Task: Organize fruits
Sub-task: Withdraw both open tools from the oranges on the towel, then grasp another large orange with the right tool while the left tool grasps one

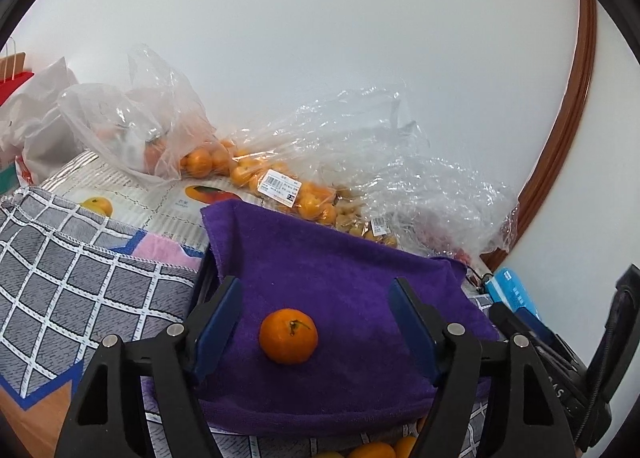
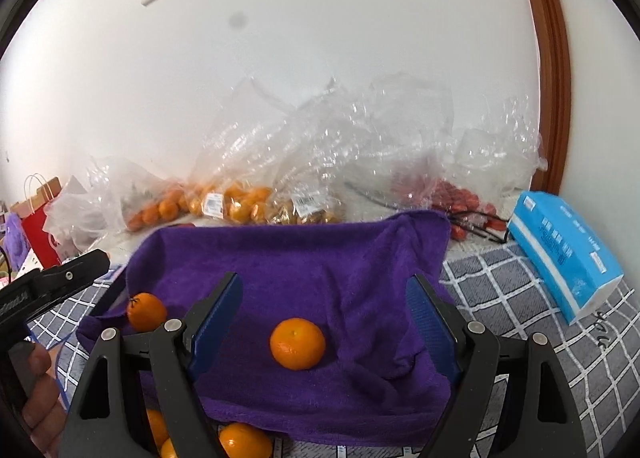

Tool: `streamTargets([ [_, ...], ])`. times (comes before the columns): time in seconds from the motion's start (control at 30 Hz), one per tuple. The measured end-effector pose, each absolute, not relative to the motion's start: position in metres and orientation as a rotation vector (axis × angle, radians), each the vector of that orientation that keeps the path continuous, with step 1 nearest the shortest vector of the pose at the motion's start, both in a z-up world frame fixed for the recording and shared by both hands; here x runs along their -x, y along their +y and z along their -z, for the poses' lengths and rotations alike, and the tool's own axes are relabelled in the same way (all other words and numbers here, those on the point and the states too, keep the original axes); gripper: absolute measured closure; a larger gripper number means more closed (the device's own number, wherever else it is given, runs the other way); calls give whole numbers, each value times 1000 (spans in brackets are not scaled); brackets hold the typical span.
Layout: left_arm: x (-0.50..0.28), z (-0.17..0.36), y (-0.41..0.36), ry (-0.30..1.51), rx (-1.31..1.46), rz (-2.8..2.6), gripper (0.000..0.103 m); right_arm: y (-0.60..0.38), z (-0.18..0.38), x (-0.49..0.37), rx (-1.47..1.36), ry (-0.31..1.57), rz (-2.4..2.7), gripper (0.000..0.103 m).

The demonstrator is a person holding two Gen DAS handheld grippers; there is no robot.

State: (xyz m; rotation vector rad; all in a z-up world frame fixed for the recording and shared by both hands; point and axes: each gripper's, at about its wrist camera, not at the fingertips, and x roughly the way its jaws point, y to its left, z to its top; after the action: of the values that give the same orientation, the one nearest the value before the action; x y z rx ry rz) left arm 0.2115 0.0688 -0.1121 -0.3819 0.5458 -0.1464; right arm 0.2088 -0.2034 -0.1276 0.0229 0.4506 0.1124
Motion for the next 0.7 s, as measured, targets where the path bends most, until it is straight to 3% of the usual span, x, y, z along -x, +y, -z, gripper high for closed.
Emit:
streamTargets([
  [0.2,-202,101,68,496,355,141,31,-202,114,-194,-56,451,-139,20],
  [0.43,-201,99,68,498,364,149,31,-198,126,-164,-63,568,-116,39],
  [0.7,-204,105,71,518,363,124,31,-182,164,-127,-52,712,-208,46],
])
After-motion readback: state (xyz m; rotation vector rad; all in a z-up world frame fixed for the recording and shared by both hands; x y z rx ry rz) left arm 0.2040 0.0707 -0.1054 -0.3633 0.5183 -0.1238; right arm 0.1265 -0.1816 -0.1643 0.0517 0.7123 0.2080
